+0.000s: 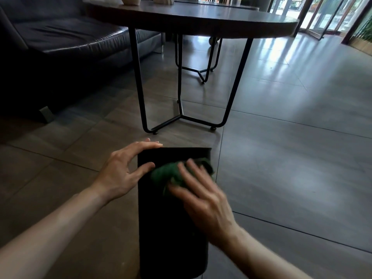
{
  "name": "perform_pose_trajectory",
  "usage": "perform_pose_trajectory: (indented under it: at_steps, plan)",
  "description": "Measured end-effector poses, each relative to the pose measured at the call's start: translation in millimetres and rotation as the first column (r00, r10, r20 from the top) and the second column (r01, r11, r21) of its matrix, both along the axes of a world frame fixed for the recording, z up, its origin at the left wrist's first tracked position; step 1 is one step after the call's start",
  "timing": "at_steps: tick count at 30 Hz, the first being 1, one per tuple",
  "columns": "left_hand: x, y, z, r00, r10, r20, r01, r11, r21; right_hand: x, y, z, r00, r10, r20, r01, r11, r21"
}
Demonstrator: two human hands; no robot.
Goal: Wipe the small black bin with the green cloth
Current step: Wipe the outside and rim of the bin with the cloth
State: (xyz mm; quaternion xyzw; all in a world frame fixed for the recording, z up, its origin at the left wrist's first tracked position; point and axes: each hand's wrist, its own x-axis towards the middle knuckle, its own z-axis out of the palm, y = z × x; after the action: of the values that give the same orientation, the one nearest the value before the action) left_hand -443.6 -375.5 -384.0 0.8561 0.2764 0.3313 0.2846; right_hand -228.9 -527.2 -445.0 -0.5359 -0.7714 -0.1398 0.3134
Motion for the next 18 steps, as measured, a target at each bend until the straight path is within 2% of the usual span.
perform_pose_trajectory:
  at_steps: [2,3,5,7,8,9,11,13,15,18]
  plan:
    - [-6.7,4.1,-0.5,1.000,0.016,-0.010,-0.017,1.000,-0.017,-20.0,-26.9,-32.9,0.968,0.203,0.147,-0.196,0.979,-0.056]
    - [-9.4,4.8,-0.6,1.000,0.015,-0.014,-0.016,1.000,-0.021,-29.3,-41.6,-48.6,0.950,0.248,0.189,-0.227,0.966,-0.124]
    - [-9.9,2.9,-1.0,1.000,-0.015,-0.012,0.015,1.000,-0.018,-39.0,-60.0,-52.0,0.963,0.226,0.149,-0.179,0.944,-0.276]
    - [-9.1,0.8,-1.5,0.999,-0.033,0.005,0.033,0.999,-0.017,-27.1,-58.1,-45.8,0.899,0.285,0.333,-0.215,0.949,-0.230]
    - [-8.6,0.4,-1.6,0.999,-0.031,0.009,0.031,0.999,-0.018,-17.3,-50.7,-36.1,0.898,0.308,0.315,-0.263,0.948,-0.177]
    - [-8.3,0.1,-1.7,1.000,-0.027,0.008,0.027,0.999,-0.021,-6.7,-40.4,-23.0,0.937,0.255,0.239,-0.238,0.966,-0.096]
    - [-7.7,-0.5,-1.3,1.000,-0.027,-0.001,0.027,0.999,-0.021,5.8,-10.4,9.6,0.999,0.019,0.046,-0.021,0.999,0.046]
    - [-6.1,-2.4,-1.2,1.000,-0.031,-0.004,0.031,0.999,-0.020,6.7,11.2,29.4,0.990,-0.126,-0.066,0.129,0.990,0.051]
    - [-4.8,-2.7,0.1,1.000,-0.025,-0.001,0.025,0.999,-0.020,1.8,11.9,25.8,0.997,-0.079,-0.011,0.080,0.995,0.060]
    - [-5.9,-2.0,0.0,1.000,-0.018,0.004,0.018,1.000,-0.020,-11.6,-24.6,-15.6,0.960,0.175,0.217,-0.178,0.984,-0.008]
